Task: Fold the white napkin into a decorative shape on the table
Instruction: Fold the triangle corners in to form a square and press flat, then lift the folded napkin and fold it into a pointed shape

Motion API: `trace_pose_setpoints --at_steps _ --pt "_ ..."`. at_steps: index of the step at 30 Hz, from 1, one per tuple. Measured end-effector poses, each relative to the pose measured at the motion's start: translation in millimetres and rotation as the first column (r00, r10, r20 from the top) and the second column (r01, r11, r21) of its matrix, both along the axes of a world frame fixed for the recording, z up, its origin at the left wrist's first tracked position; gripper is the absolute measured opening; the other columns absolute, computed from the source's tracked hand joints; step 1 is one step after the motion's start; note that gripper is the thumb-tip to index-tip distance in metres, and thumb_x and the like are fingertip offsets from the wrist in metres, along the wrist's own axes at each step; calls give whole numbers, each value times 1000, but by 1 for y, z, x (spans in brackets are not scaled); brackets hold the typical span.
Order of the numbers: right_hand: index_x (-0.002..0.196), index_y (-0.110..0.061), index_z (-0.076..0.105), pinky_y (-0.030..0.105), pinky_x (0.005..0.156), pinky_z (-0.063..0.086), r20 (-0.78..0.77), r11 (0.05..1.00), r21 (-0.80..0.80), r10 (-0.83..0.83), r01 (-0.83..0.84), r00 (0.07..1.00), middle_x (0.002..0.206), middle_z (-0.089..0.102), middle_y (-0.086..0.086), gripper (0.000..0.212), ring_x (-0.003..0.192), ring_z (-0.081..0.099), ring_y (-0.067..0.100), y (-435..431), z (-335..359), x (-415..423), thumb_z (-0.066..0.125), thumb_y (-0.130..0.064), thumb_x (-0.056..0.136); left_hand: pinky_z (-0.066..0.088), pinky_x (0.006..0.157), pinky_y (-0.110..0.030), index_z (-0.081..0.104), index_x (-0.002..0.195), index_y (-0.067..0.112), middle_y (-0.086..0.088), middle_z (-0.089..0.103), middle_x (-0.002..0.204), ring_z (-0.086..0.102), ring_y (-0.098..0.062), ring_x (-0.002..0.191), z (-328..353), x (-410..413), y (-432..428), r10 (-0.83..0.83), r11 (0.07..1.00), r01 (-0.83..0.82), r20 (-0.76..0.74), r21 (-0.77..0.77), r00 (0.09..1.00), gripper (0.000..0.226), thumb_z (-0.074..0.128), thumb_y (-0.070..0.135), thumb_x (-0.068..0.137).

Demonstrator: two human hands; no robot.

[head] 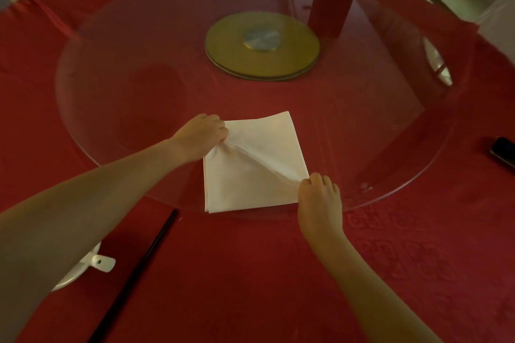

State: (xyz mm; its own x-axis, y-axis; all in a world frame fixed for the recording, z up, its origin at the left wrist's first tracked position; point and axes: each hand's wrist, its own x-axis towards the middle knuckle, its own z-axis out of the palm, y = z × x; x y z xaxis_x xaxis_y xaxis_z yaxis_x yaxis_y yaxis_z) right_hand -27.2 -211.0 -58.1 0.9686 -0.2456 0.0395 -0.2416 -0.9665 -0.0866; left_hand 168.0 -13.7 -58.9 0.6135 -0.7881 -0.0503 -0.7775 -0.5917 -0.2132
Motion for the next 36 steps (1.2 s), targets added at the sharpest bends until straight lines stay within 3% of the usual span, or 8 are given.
trace_pose_setpoints --at_steps 10,16,19,22,24,29,32,36 --pt "93 -5 62 40 67 49 175 974 226 -35 -5 984 95 61 11 10 82 57 29 -44 -5 -23 54 -3 87 41 86 -34 52 94 17 -1 52 109 45 -20 106 -2 -51 10 33 994 -41 -77 -102 996 19 47 2 84" --pt "99 -8 64 21 75 36 103 854 511 -172 96 980 108 58 12 17 86 50 14 -66 1 -38 53 -3 87 43 80 -34 52 97 15 -2 53 111 48 -22 104 -3 -123 13 145 964 -182 -190 -192 971 18 44 4 84" --pt "118 -8 55 25 77 37 68 779 587 -319 221 945 124 50 16 33 89 53 19 -60 5 -38 53 -3 86 41 88 -35 51 102 14 -2 51 115 46 -22 111 -4 -137 8 230 937 -290 -282 -193 931 15 42 16 90" --pt "117 -8 50 30 73 39 95 642 678 -560 358 823 116 53 12 33 86 54 20 -42 6 -52 58 -13 85 41 89 -40 54 107 13 -4 54 117 48 -25 112 2 -130 2 262 875 -384 -377 -295 888 22 46 24 90" --pt "104 -10 51 32 72 41 -38 447 766 -685 461 728 103 61 10 21 88 58 25 -20 -1 -71 57 -21 87 44 91 -44 56 111 12 -7 57 118 50 -28 112 5 -116 -6 264 813 -445 -445 -375 856 24 47 20 90" --pt "87 -1 58 42 59 59 -533 -120 825 -488 552 691 72 66 13 16 56 66 25 37 -16 -92 52 -16 92 46 91 -48 53 118 8 -14 61 117 53 -33 111 8 -70 -44 322 738 -580 -576 -344 751 31 49 19 88" --pt "79 -2 60 25 39 49 -527 -103 832 -458 546 716 59 65 11 14 42 60 15 52 -20 -92 57 -13 88 44 96 -47 49 123 9 -14 58 121 51 -32 114 5 -51 -69 335 674 -659 -656 -335 676 39 52 23 87" --pt "81 -1 64 18 37 39 -548 -103 824 -400 558 735 52 58 5 8 39 50 9 57 -18 -92 62 -8 81 44 96 -42 48 123 11 -13 56 124 51 -31 114 3 -36 -95 318 662 -677 -697 -322 643 44 57 28 84"
